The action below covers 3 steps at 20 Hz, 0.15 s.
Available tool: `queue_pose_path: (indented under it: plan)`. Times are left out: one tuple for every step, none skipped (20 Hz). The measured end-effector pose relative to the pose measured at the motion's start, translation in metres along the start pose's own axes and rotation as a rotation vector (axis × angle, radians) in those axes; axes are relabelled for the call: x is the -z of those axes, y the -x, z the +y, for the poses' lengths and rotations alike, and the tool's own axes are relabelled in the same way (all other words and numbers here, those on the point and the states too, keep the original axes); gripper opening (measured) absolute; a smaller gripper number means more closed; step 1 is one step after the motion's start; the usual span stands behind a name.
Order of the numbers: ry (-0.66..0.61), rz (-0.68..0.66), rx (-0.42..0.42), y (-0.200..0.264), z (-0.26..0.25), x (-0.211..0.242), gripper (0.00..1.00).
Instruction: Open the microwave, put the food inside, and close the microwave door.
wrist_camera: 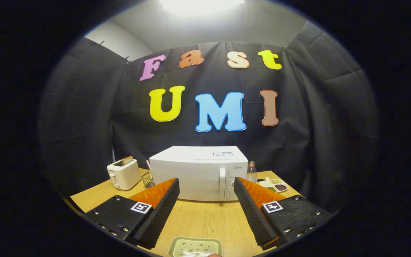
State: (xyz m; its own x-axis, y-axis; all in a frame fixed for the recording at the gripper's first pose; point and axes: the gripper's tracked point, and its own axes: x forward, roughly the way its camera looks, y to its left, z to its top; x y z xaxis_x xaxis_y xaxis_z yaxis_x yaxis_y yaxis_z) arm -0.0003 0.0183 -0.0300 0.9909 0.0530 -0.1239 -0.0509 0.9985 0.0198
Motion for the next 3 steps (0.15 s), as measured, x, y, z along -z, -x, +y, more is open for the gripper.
queue_pose_path:
  plan:
    - [0.001, -0.007, 0.006, 0.0003, -0.0027, -0.0022, 0.97]
    - [0.002, -0.015, 0.013, 0.0003, -0.0059, -0.005, 0.97]
    - [0.002, -0.026, 0.018, 0.0, -0.008, -0.0086, 0.97]
